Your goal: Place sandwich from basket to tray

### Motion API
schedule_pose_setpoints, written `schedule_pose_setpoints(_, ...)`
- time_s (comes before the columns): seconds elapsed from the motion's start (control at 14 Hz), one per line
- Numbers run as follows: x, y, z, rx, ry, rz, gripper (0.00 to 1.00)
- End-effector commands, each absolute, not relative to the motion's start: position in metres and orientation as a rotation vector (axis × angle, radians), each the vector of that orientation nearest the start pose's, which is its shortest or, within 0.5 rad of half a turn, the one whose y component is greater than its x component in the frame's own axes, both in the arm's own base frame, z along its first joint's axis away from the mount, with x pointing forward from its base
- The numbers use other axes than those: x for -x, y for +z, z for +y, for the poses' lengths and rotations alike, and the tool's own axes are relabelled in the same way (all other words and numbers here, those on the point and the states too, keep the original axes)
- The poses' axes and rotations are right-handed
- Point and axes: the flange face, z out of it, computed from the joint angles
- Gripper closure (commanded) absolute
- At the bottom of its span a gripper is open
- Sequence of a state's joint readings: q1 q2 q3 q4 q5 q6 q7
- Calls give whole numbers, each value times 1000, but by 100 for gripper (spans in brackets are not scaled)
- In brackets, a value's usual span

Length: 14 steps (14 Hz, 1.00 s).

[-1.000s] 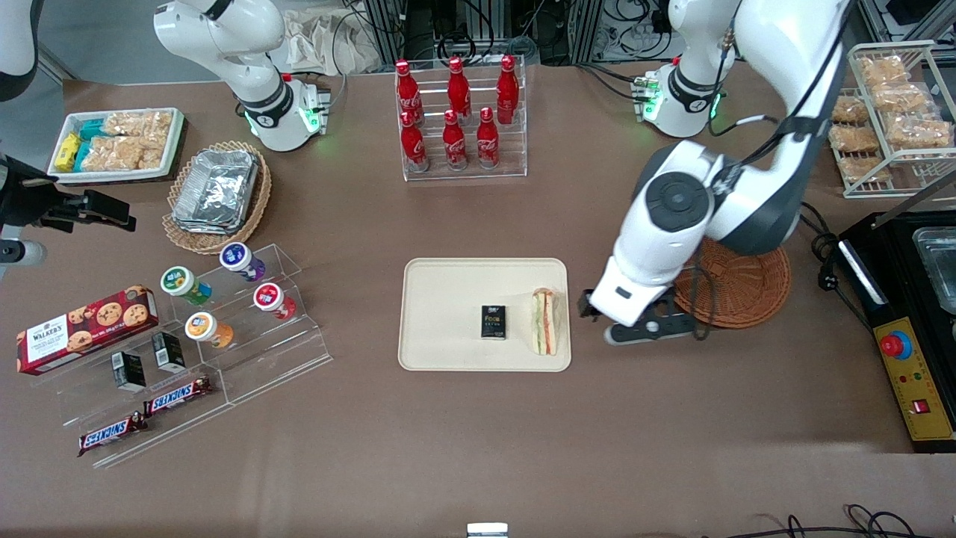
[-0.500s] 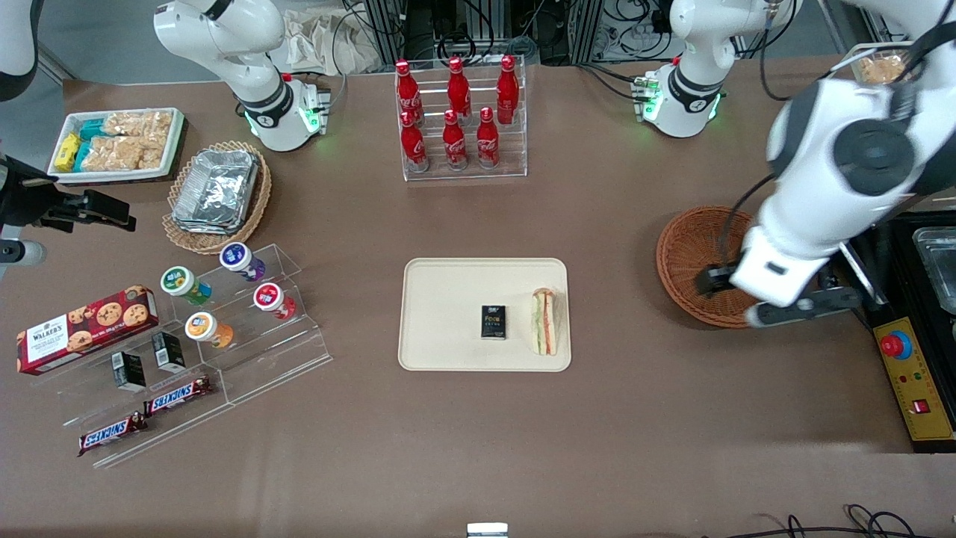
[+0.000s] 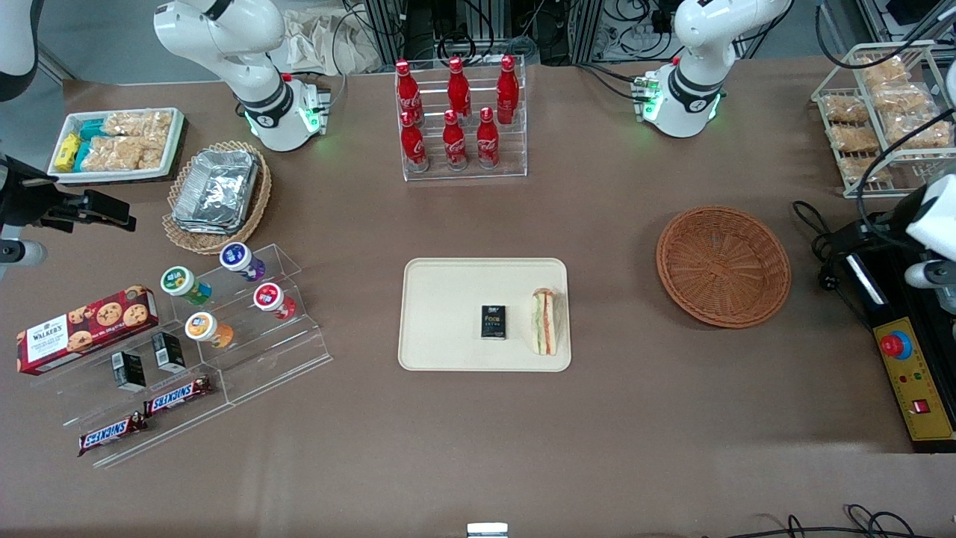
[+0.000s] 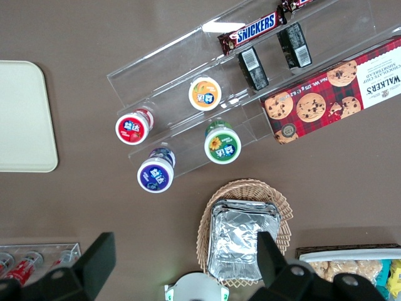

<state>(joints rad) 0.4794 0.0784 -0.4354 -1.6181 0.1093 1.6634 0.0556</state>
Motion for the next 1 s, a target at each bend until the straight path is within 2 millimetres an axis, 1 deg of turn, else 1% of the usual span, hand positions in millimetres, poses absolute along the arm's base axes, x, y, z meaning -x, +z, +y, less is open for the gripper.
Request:
schedule_pose_setpoints(0.0,-574,577,58,3091,50,93,0)
schedule_pose_setpoints(0.07,-574,577,68,3093,48,84,0)
schedule_pose_setpoints(0.14,-575,577,71,3109,40,73,0)
schedule_pose_setpoints(0.36,-579,577,63,3161,13,76,0)
schedule_pose_setpoints(0.5,-582,574,51,3163,-2,95,0)
schedule_pose_setpoints(0.64,-582,574,31,3162,-1,134,0)
schedule_pose_setpoints(0.93,-580,569,16,3157,19,128,0)
